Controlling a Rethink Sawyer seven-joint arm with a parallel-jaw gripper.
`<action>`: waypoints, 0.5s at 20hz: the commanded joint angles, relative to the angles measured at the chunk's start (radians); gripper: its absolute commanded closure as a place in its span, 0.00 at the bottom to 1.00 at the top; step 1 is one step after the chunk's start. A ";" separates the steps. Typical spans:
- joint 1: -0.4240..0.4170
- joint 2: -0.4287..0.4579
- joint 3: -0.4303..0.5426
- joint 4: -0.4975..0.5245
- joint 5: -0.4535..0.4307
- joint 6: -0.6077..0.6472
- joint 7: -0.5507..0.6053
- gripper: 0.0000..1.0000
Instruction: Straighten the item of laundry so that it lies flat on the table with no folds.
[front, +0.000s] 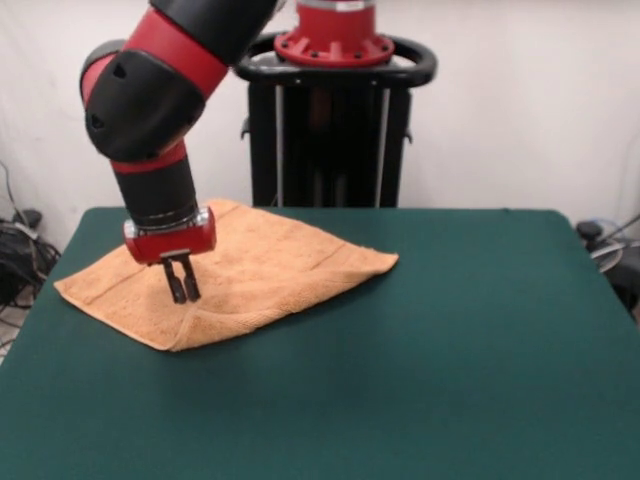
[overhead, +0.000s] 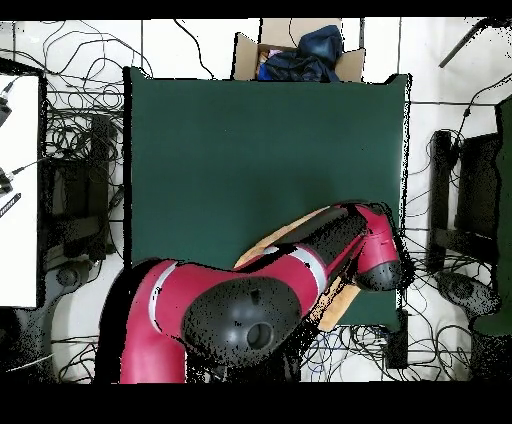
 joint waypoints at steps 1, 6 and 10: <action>-0.036 -0.003 0.212 -0.055 0.070 -0.022 -0.149 1.00; -0.061 -0.019 0.241 -0.046 0.080 -0.018 -0.183 1.00; -0.088 -0.041 0.269 -0.031 0.105 -0.026 -0.224 1.00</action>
